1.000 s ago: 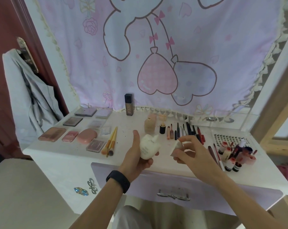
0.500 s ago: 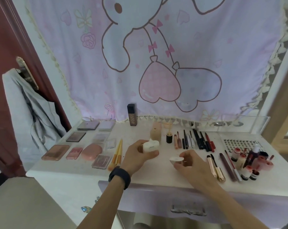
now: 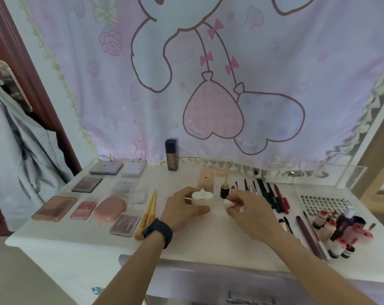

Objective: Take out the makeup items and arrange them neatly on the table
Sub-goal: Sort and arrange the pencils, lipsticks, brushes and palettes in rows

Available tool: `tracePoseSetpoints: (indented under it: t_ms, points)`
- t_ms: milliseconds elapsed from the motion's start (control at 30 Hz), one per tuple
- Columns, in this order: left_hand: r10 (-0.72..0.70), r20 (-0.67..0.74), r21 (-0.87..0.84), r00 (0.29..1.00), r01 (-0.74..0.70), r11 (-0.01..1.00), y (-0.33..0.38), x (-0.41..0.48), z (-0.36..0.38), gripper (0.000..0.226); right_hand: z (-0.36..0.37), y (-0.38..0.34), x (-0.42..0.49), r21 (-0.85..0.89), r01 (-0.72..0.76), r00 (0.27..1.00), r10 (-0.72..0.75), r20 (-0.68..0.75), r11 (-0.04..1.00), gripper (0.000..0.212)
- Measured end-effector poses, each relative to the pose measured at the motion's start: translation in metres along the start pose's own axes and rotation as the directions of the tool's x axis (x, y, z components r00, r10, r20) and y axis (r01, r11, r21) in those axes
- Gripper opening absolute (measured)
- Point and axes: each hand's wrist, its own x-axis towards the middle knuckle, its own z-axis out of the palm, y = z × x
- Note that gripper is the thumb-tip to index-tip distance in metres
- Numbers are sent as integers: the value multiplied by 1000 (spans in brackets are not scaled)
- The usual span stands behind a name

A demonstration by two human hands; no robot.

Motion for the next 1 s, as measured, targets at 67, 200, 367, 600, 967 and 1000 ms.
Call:
tracePoseSetpoints:
  t_ms: [67, 200, 367, 600, 967, 1000]
  points:
    - [9, -19, -3, 1000, -9, 1000, -3, -1, 2, 48, 0, -2, 8, -141, 40, 996, -28, 87, 989, 25]
    - [24, -51, 4, 998, -24, 1000, -6, -3, 4, 47, 7, -7, 18, -160, 70, 984, -41, 175, 985, 40]
    - [35, -73, 60, 997, -30, 998, -9, -5, 5, 50, 17, -1, 17, -173, 56, 983, -23, 185, 983, 47]
    - [28, -75, 134, 997, -18, 991, -6, -4, 6, 50, 15, 13, 13, -246, 77, 987, -39, 153, 966, 36]
    - [-2, -48, 136, 999, 8, 991, -2, -7, 7, 51, 15, 12, 13, -218, 83, 991, -57, 120, 972, 40]
    - [-3, -41, 149, 999, 9, 989, -2, -7, 7, 52, 14, 12, 12, -217, 83, 991, -58, 117, 973, 42]
